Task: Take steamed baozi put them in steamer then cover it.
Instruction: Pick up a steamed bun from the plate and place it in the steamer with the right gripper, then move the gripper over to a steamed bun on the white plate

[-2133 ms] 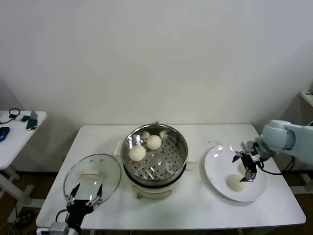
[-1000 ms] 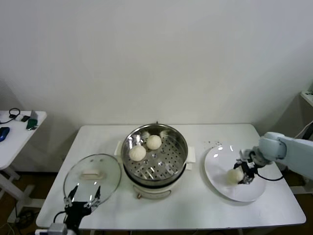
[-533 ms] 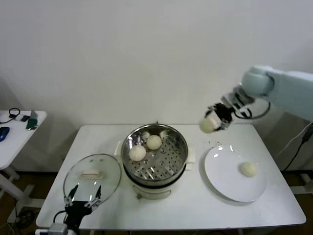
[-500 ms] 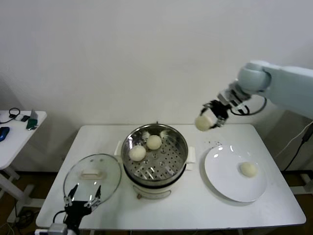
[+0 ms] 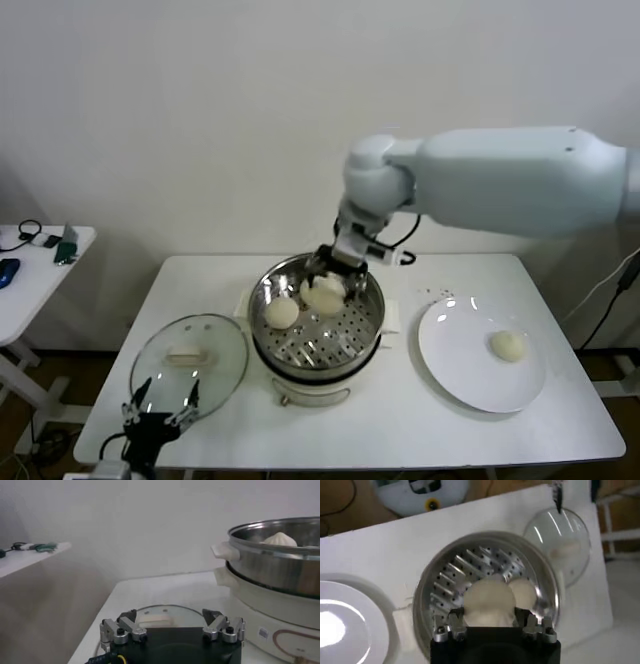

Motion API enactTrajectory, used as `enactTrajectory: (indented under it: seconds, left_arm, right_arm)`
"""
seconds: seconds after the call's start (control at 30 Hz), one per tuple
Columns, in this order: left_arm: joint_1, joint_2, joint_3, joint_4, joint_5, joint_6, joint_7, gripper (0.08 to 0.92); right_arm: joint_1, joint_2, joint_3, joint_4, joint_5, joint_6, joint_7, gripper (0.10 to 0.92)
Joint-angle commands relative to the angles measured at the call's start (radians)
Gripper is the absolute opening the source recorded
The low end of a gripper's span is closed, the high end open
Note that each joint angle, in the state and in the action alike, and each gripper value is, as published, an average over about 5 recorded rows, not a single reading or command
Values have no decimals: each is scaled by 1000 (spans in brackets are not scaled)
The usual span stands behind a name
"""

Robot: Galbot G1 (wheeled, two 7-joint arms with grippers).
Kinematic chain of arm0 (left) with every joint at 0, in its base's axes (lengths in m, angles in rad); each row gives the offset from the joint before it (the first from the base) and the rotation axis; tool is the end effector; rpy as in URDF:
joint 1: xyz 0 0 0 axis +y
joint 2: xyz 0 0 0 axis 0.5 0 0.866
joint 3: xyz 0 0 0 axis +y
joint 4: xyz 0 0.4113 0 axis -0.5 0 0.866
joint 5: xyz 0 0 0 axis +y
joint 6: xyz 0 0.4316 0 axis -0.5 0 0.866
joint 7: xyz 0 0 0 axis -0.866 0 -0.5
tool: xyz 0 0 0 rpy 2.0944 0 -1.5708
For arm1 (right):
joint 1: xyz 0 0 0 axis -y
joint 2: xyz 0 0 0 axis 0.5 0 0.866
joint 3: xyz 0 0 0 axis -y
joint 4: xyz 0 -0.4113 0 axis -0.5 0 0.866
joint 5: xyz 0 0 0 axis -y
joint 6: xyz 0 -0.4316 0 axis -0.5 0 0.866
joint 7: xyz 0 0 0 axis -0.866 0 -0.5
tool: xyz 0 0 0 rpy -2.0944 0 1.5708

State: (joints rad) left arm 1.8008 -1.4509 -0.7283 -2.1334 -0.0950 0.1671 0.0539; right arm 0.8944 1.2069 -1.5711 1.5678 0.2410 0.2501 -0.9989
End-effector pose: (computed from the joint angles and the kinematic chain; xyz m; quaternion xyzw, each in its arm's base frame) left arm 0.1437 0.0953 -0.3692 0.0270 -0.9835 -0.0536 0.1705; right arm 0.5616 0.2024 -0.0133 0.6796 -0.1511 0.7175 0.0209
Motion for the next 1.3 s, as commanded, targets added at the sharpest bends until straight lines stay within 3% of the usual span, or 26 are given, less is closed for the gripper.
enactTrajectory:
  seconds: [0.03,0.4,0.6,0.73,1.03,1.3]
  left_arm:
    - [7,2,-4,2,-1,-6,-1,823]
    - [11,3,-6,9,-12,-13,-4,823]
    - [9,3,-6,10,-15,-14,-6,823]
    - [9,4,-6,6,-16,-13,-6,823]
    - [1,10,-7,-12,-22,-5,-2,823]
    - [-26,12,-3,11,-25,-1,-1,823]
  right_arm:
    - [-147,132,-20,-24,-122,23,13,687]
    - [-243,154,-28,-134,-155,23,20,699]
    - [-246,149,11,-162,-141,27,45,797]
    - [-161,104,40,-201,-78,36,-29,820]
    - [120,-206,-178,-412,317,-18,-285,823]
    - [120,-555,-400,-371,229,-140,-142,823]
